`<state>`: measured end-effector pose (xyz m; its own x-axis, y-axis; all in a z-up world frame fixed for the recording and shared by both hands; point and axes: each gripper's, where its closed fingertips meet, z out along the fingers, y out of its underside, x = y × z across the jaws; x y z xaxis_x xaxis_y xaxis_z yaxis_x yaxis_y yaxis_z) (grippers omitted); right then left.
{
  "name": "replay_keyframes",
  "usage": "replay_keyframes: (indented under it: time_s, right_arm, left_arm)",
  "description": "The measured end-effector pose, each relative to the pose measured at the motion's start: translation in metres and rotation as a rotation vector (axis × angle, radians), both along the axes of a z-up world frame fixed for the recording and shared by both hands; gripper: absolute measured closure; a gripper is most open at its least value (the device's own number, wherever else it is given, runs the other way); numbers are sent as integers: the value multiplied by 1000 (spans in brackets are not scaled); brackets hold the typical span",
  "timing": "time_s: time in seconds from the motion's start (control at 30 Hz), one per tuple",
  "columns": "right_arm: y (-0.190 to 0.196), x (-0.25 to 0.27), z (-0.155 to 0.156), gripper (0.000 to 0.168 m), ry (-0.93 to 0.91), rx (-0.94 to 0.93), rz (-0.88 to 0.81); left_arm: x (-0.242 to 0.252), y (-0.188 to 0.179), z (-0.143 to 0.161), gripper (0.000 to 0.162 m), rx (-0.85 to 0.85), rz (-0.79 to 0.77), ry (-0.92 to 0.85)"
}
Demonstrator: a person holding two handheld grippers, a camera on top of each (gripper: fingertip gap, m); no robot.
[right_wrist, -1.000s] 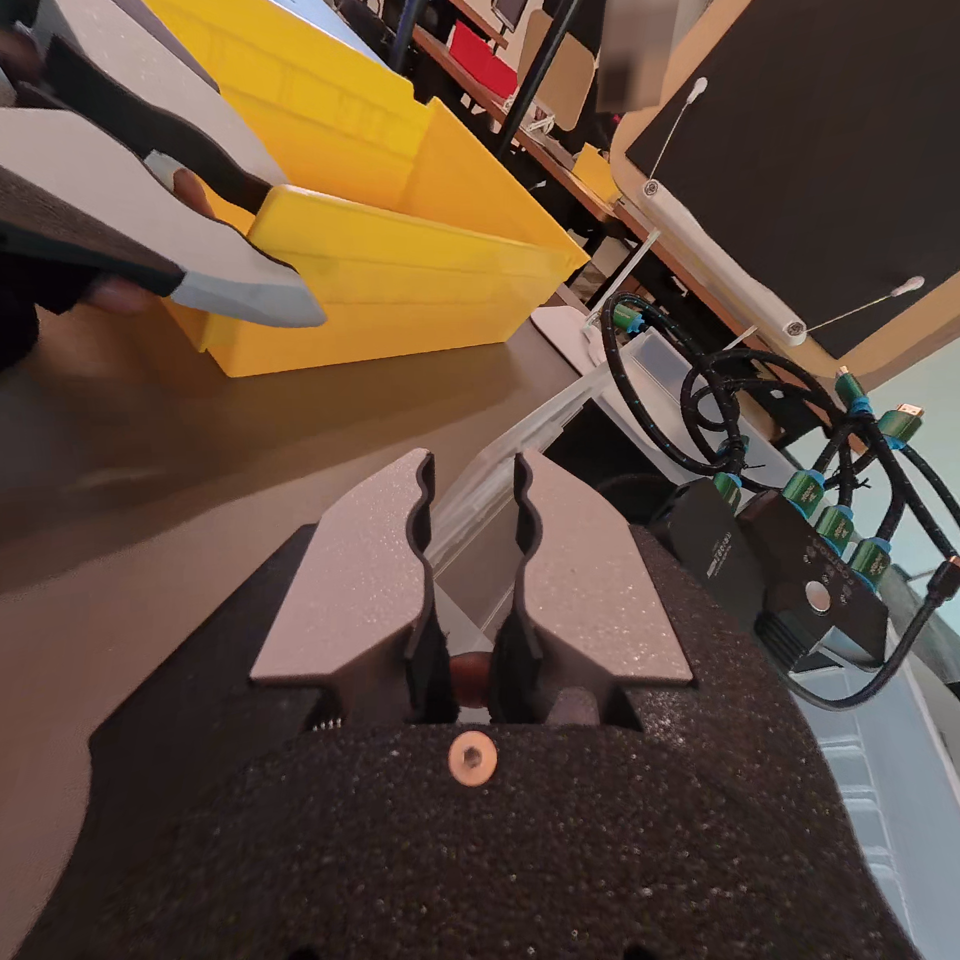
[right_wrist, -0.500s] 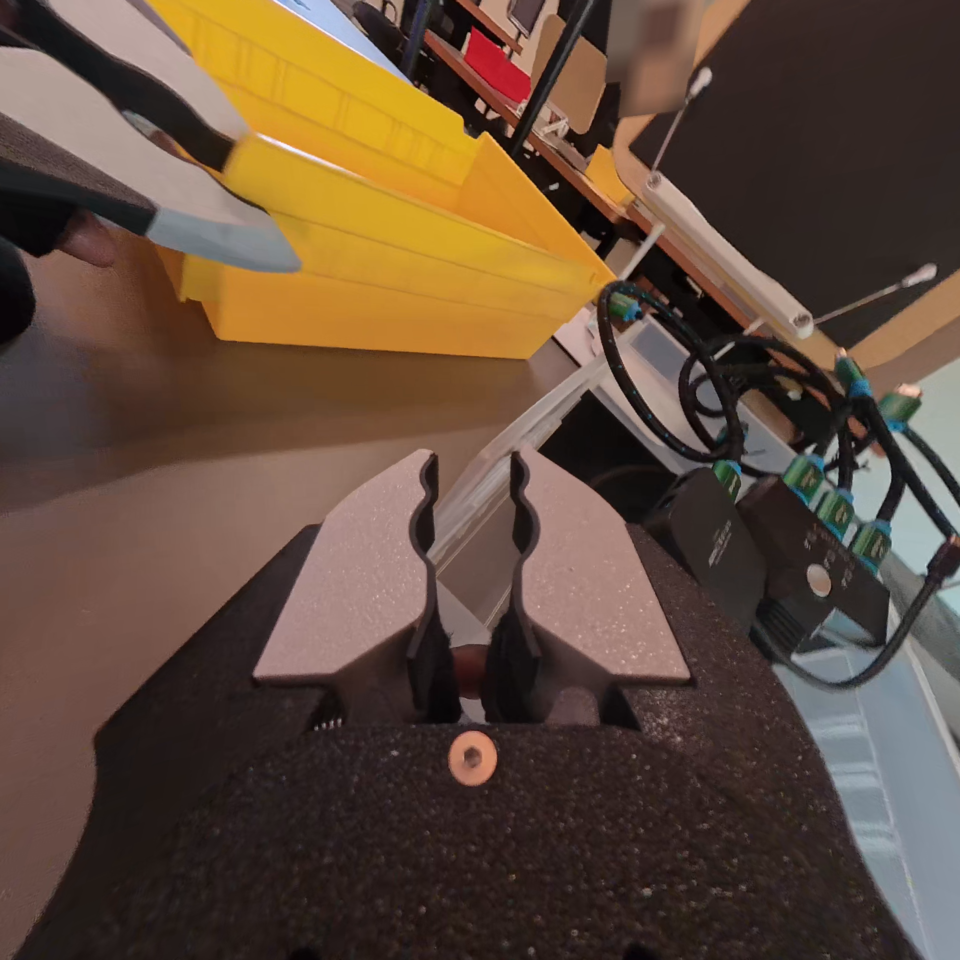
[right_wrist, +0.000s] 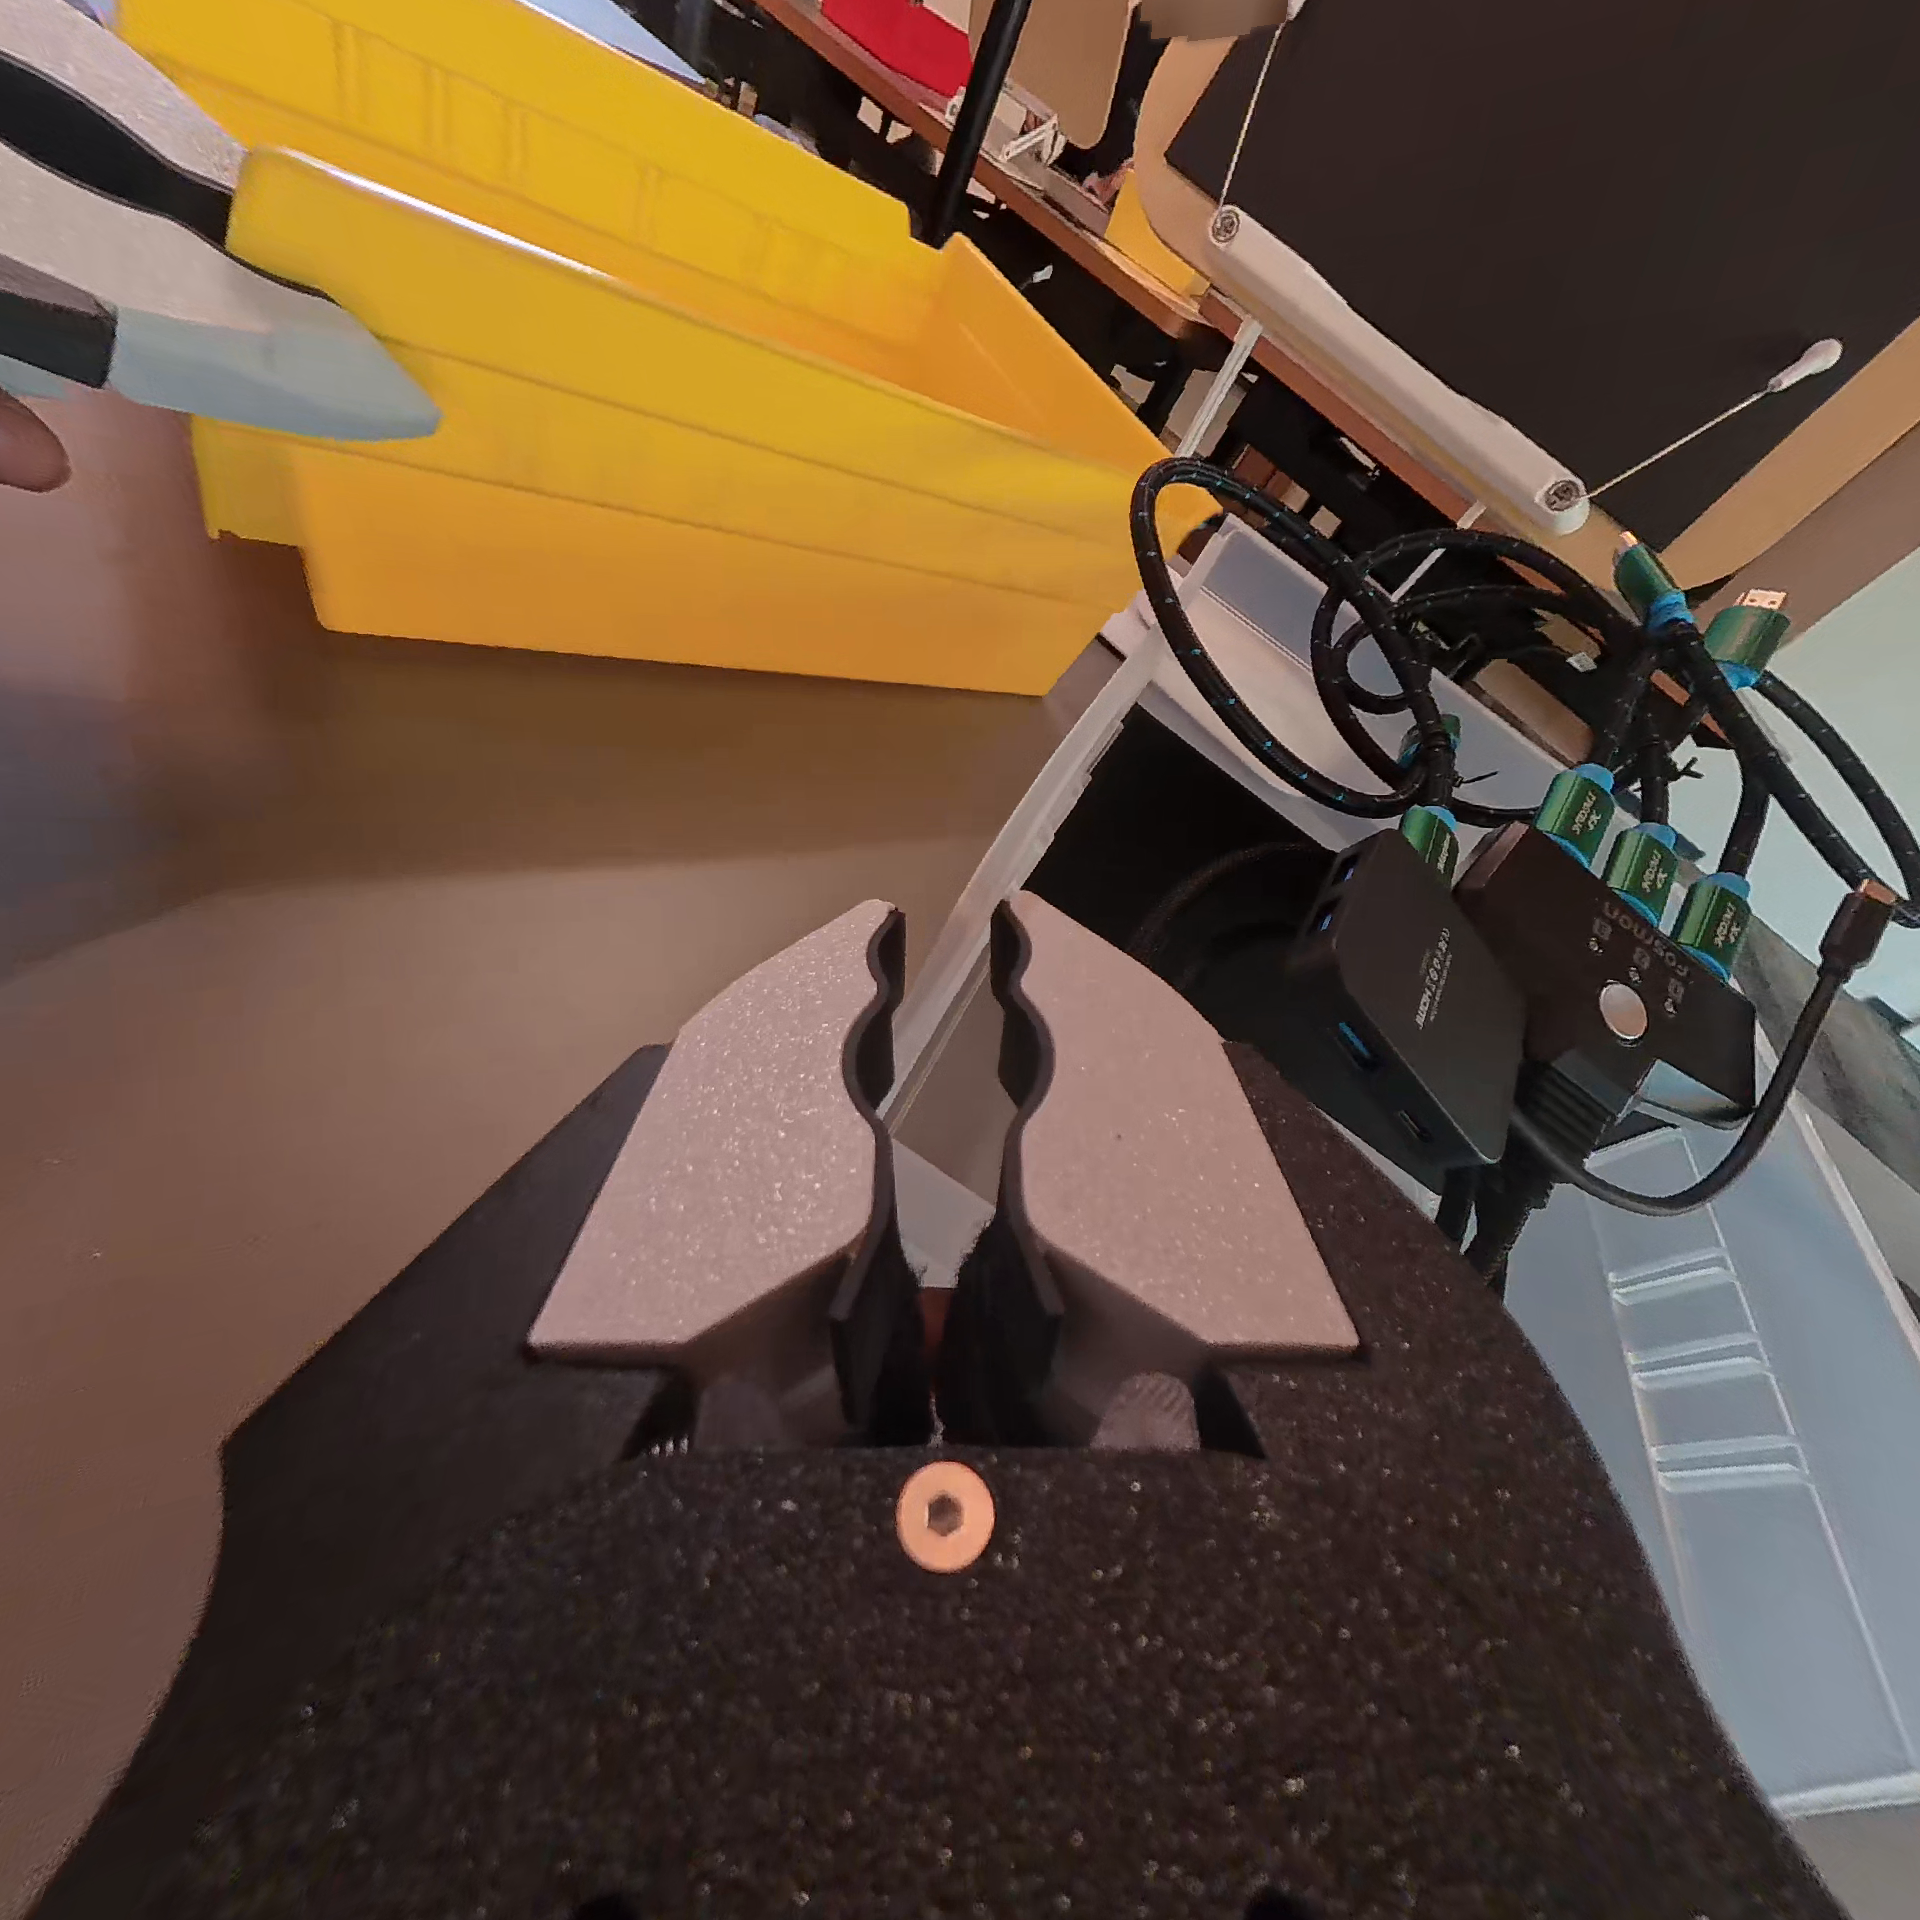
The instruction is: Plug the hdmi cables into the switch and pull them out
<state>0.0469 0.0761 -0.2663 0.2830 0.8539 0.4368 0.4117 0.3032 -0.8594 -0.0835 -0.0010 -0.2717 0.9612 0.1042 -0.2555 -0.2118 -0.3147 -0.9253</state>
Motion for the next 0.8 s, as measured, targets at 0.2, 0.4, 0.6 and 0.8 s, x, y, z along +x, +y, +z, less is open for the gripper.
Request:
replay_keyframes:
  time_s: [0.2,0.4,0.6,0.8]
  right_arm:
    - [-3,0,0,151,7,-6,37]
    - [-3,0,0,151,20,-29,32]
    - [-3,-1,0,151,24,-28,31]
    - [-3,-1,0,151,26,-45,37]
  left_arm:
    - [2,0,-1,158,-7,-6,18]
    - [4,0,-2,157,-14,-15,29]
    - [5,0,-1,156,-12,-21,41]
    - [7,0,-1,157,-11,-42,20]
